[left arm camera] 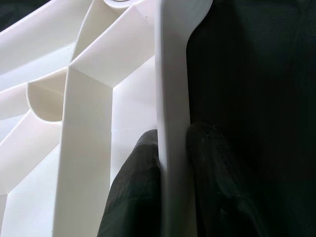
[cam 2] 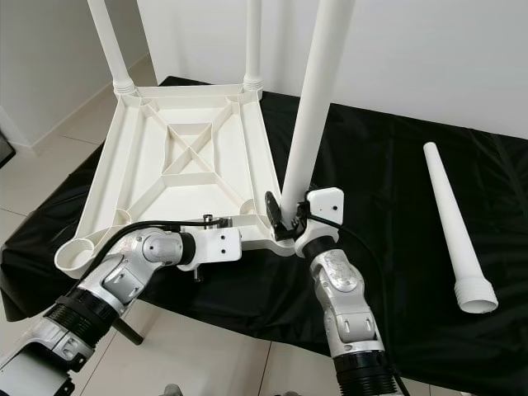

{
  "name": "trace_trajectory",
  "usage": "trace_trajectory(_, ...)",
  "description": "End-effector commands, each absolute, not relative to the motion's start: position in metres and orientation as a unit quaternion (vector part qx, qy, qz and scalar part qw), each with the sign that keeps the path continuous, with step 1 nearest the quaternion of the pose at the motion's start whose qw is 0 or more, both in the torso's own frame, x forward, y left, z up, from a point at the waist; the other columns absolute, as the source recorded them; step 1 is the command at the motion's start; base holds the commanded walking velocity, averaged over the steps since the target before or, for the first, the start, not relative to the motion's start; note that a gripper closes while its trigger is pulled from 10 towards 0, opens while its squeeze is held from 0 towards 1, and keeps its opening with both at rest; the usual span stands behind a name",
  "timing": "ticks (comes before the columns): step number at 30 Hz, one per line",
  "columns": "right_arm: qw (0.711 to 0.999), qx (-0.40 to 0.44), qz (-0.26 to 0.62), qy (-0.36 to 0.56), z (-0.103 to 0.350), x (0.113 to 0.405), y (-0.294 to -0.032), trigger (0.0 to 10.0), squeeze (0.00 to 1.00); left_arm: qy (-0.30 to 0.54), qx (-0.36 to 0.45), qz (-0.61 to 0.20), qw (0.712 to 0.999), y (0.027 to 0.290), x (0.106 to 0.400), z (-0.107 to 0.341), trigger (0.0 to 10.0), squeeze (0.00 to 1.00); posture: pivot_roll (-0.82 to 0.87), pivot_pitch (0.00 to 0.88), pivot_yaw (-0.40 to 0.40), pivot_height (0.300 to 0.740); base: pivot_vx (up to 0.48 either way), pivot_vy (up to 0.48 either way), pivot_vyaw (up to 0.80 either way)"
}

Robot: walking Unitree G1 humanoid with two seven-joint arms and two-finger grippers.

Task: Building children table

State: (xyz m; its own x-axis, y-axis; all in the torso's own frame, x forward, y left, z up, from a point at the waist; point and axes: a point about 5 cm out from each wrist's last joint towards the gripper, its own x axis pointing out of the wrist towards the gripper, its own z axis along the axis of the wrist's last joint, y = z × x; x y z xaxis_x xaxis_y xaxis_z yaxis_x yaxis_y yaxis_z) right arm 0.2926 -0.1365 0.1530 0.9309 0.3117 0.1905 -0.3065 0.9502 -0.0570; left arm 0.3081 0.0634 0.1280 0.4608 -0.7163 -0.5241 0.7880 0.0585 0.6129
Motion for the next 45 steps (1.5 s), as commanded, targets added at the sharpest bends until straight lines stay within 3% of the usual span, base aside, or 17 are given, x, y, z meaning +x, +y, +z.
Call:
trace_trajectory(1,0.981,-0.006,0.173,-0.088,0.151,0.294,-0.138,10.0,0.0,0.036,0.451,-0.54,0.71,0.057,0.302,0.123,10.0,0.0,-0.02,0.028,-0.014,0.74,0.0,0.0,0.0)
trace_trajectory(32,0.927,-0.036,0.371,-0.047,0.154,0.302,-0.162,10.0,0.0,0.035,0.453,-0.542,0.707,0.056,0.301,0.123,10.0,0.0,-0.02,0.026,-0.009,0.74,0.0,0.0,0.0)
trace_trajectory(45,0.917,-0.037,0.395,-0.036,0.152,0.304,-0.167,10.0,0.0,0.038,0.454,-0.543,0.705,0.058,0.301,0.122,10.0,0.0,-0.02,0.029,-0.008,0.74,0.0,0.0,0.0)
